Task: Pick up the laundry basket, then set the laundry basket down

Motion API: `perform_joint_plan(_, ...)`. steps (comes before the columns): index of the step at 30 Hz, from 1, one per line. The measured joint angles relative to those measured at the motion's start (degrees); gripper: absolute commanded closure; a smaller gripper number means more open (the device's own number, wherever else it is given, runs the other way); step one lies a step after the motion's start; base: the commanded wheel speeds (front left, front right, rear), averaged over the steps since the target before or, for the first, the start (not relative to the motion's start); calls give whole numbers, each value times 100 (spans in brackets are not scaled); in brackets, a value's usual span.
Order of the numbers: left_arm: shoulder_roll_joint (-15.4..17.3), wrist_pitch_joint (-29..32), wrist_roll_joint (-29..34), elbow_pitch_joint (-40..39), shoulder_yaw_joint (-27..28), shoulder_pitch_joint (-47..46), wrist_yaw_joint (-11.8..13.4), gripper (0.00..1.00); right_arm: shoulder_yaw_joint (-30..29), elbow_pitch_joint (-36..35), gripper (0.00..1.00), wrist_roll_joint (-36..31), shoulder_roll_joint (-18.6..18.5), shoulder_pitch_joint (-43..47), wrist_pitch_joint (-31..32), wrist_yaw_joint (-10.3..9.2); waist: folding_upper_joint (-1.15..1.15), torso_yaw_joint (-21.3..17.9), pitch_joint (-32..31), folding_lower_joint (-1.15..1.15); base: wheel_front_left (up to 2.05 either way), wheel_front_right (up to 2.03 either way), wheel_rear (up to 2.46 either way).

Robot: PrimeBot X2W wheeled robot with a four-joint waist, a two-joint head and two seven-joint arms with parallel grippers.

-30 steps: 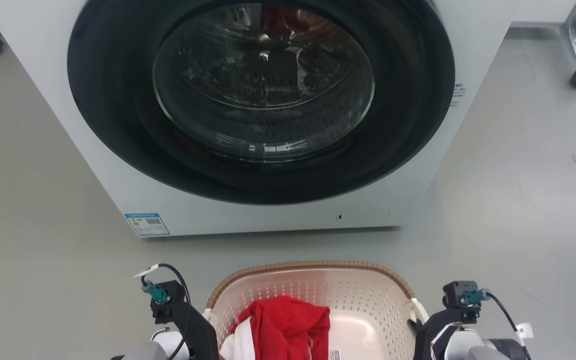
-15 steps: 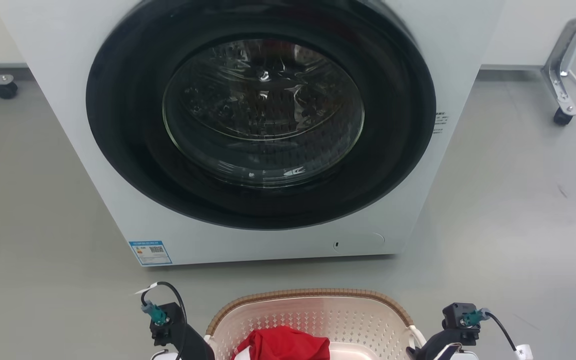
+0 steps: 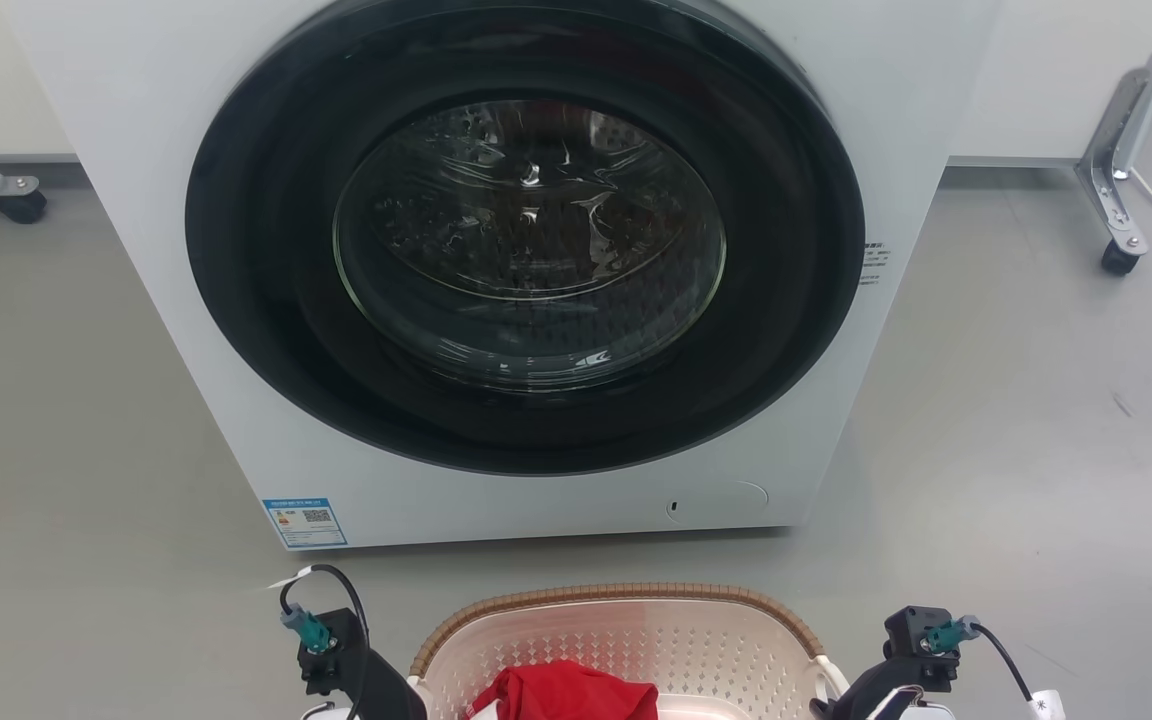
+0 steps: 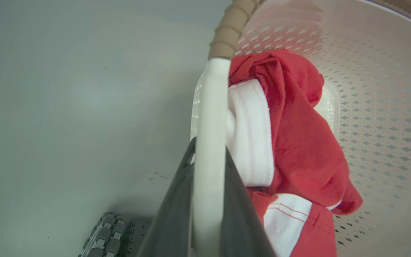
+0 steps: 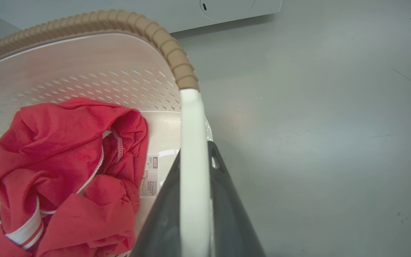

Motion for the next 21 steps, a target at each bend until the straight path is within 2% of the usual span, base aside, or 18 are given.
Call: perform_joint_plan(21,14,33,-91,0,-100,2,59,100,232,-57,100,247,-21,16,83,-19,0,-53,-4,0,0,0,0)
